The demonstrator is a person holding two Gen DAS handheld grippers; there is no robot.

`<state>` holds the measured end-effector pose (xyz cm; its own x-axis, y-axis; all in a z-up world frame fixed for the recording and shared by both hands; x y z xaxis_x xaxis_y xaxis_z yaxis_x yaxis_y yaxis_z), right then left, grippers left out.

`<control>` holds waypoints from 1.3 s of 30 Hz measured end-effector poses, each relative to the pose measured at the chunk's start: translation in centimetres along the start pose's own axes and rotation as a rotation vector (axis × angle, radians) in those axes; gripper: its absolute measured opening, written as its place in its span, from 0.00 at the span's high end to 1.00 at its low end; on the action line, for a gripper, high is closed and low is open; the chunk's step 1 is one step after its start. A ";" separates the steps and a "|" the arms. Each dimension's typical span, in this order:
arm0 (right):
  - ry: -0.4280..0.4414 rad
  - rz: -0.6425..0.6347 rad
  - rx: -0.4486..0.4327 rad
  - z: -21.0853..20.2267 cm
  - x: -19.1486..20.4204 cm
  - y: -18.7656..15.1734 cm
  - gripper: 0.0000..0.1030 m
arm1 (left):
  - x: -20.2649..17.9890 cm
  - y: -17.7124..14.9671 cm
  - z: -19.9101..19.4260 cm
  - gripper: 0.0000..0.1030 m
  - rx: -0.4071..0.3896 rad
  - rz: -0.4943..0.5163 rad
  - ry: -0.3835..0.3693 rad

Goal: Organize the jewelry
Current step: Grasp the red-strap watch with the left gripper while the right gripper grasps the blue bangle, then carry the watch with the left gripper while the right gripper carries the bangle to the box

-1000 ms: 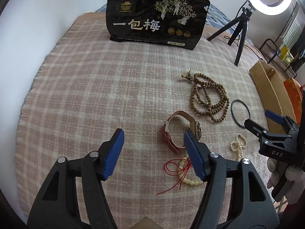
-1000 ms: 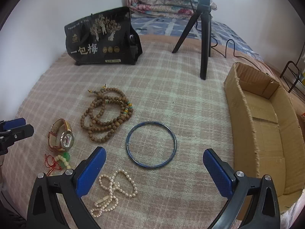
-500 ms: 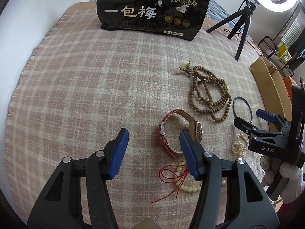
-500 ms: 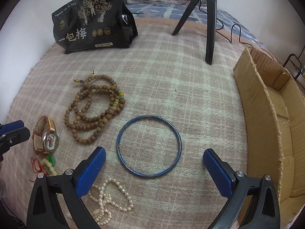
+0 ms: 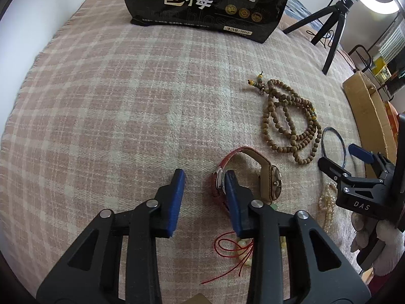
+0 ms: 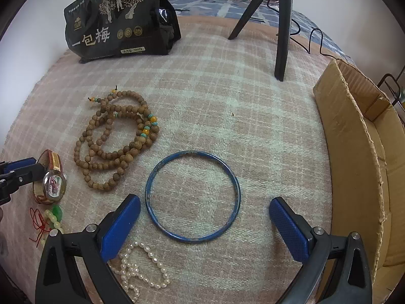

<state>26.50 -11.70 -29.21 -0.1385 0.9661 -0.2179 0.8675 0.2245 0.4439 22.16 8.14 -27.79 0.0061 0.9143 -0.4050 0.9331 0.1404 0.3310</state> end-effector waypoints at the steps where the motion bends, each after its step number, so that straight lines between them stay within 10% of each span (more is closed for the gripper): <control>1: 0.001 0.000 0.000 0.0 0.0 0.0 0.00 | -0.1 0.0 0.1 0.73 0.001 0.005 0.002; 12: 0.056 -0.003 -0.018 -0.8 0.3 0.1 0.28 | -1.2 -0.6 0.4 0.91 0.014 0.047 0.004; 39: 0.062 -0.012 -0.126 -5.5 -0.1 0.7 0.28 | -1.2 0.4 -4.0 0.93 -0.106 0.027 -0.001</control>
Point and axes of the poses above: each gripper's, at about its wrist camera, not at the fingertips, and z roughly the way its jaws point, x to its left, y to its top, the point moved 8 cm from there along z, roughly the way its jaws point, and after that the axes turned 15 degrees about -y, right-handed, at the moved point
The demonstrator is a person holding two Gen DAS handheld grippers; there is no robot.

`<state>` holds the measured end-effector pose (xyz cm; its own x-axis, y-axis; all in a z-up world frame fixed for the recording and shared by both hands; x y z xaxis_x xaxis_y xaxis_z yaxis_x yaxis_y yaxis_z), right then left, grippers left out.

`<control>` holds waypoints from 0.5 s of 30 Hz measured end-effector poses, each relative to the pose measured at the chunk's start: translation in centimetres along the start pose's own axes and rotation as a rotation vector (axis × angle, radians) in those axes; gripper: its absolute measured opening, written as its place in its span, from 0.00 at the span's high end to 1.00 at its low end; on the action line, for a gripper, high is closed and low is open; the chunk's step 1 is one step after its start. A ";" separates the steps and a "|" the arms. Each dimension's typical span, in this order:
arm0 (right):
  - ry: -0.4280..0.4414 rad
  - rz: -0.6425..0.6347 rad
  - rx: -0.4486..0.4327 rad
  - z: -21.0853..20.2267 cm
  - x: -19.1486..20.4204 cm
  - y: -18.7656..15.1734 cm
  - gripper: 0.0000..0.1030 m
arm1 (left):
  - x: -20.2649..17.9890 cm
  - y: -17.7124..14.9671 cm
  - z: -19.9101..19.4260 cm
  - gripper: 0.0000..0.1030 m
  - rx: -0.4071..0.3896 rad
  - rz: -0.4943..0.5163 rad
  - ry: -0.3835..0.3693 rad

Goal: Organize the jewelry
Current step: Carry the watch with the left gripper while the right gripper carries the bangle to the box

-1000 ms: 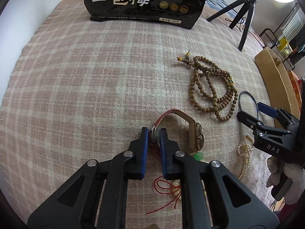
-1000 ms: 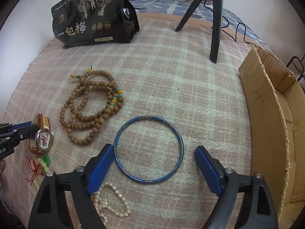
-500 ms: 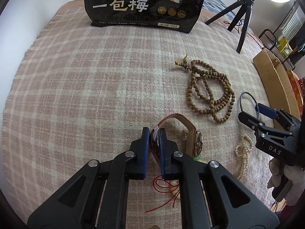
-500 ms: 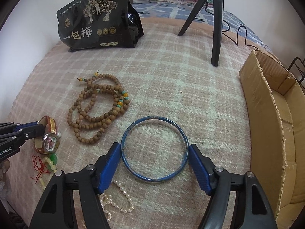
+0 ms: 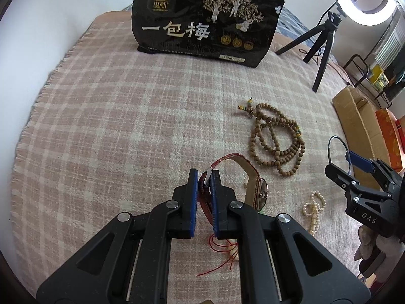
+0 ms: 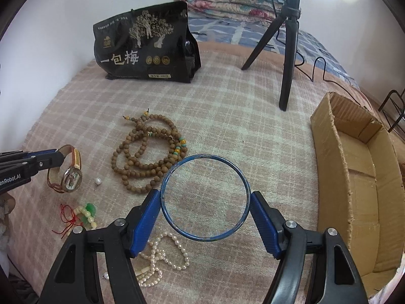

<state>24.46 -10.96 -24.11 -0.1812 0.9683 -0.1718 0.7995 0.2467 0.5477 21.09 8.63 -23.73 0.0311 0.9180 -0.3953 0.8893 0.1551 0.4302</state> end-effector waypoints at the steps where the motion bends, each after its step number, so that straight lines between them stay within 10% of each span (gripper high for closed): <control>1: 0.001 0.003 -0.005 -0.3 -0.2 0.0 0.28 | -0.3 0.1 -0.2 0.93 -0.005 0.002 -0.006; 15: -0.041 0.088 -0.081 -5.3 -7.0 -0.1 0.28 | -8.6 1.8 -1.8 0.93 -0.065 0.094 -0.100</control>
Point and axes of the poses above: each gripper's, at about its wrist camera, not at the fingertips, and z roughly the way its jaws point, x to its left, y to its top, the point moved 8 cm from there along z, roughly the way its jaws point, and after that the axes turned 15 degrees about -y, right-handed, at the moved point
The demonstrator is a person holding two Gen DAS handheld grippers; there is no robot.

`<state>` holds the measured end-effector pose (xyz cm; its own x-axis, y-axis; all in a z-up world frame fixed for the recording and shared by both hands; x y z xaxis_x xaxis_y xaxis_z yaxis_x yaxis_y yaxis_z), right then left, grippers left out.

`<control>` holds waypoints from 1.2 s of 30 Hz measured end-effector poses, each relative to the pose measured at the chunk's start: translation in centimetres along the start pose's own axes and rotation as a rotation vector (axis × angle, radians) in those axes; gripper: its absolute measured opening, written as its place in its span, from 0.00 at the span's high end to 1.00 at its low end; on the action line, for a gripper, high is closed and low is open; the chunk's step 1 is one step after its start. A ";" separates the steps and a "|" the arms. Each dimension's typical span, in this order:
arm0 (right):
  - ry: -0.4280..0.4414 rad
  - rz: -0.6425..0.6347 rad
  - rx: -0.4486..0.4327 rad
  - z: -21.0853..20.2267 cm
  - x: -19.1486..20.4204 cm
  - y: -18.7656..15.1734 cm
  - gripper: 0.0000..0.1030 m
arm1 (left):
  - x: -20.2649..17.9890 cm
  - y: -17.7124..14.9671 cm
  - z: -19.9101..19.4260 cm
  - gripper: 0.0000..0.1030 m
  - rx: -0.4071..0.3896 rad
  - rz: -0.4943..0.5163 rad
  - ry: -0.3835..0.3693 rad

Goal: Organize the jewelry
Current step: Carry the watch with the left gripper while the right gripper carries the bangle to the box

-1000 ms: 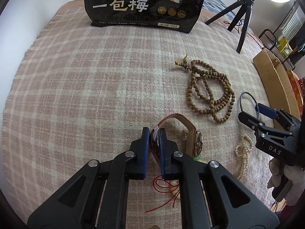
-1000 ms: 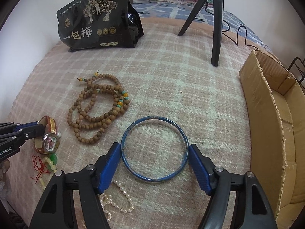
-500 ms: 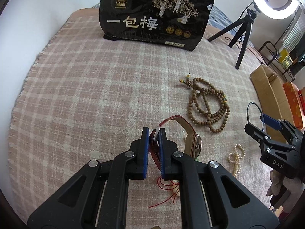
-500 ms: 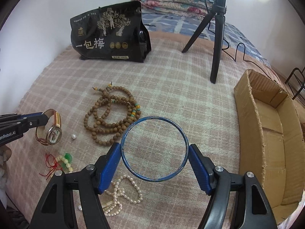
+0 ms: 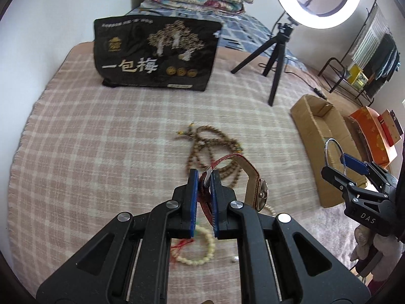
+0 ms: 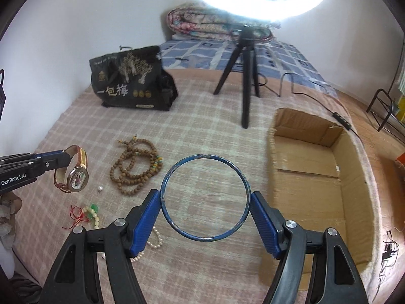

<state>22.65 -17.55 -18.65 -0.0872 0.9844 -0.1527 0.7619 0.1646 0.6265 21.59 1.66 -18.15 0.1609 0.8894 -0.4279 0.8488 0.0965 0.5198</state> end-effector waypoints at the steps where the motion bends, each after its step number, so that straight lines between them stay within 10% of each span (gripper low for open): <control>1: -0.008 0.011 -0.001 -0.2 -0.8 -0.1 0.28 | -0.7 0.2 0.2 0.93 -0.001 0.006 -0.006; 36: -0.151 0.213 0.070 0.2 -16.9 -5.4 0.28 | -19.9 3.3 10.2 0.93 -0.012 0.178 -0.166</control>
Point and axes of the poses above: each gripper's, at about its wrist camera, not at the fingertips, and z roughly the way its jaws point, x to its left, y to its top, the point moved 8 cm from there along z, roughly the way its jaws point, and after that the axes turned 15 degrees about -y, right-handed, at the moved point
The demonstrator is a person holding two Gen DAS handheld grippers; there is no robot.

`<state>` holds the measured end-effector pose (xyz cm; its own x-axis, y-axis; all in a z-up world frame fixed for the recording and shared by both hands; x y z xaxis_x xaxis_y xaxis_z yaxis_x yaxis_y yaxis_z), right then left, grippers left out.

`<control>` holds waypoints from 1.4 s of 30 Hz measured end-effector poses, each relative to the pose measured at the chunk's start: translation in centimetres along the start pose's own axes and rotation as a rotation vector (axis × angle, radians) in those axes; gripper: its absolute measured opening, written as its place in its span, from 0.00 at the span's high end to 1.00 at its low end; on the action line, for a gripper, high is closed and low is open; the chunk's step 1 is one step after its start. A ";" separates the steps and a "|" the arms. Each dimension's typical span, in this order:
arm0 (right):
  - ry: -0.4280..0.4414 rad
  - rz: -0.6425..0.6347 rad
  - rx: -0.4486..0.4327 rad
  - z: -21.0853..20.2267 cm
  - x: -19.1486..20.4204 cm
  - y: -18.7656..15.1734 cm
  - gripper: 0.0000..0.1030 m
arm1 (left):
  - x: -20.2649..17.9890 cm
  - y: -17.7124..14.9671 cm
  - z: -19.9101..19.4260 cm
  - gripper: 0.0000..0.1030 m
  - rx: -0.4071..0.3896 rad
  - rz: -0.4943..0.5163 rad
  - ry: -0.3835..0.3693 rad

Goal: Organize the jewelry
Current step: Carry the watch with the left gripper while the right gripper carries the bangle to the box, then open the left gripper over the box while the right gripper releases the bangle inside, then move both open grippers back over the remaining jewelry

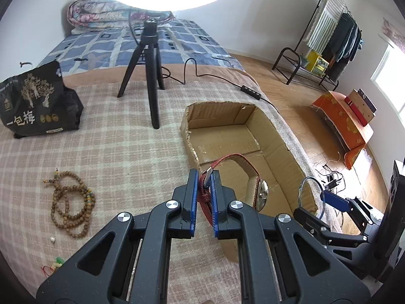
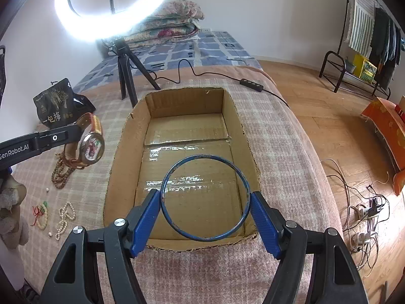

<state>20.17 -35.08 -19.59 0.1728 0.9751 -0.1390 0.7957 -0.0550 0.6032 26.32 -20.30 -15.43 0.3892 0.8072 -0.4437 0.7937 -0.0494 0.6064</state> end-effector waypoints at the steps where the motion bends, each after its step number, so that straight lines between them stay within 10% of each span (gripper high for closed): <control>1: -0.001 0.000 0.002 0.1 -0.1 0.0 0.28 | -0.2 0.1 0.3 0.93 -0.002 0.006 0.001; 11: 0.014 0.024 0.023 1.2 -0.4 0.0 0.28 | -1.0 0.7 2.3 0.93 -0.001 0.015 -0.011; 16: 0.008 0.029 0.025 1.2 -0.3 -0.1 0.15 | -1.2 1.0 2.1 0.58 -0.025 0.015 -0.011; 42: -0.007 0.002 -0.025 -1.9 1.7 0.5 0.15 | -0.1 1.3 -3.6 0.58 -0.090 0.077 0.066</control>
<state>19.74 -33.08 -18.03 0.1781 0.9736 -0.1429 0.7807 -0.0514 0.6228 25.63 -18.29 -12.17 0.4137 0.8399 -0.3513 0.7165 -0.0623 0.6948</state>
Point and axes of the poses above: each gripper's, at about its wrist camera, not at the fingertips, and z roughly the way its jaws point, x to its left, y to its top, the point moved 8 cm from there along z, roughly the way its jaws point, and after that the axes turned 15 degrees about -y, right-handed, at the moved point
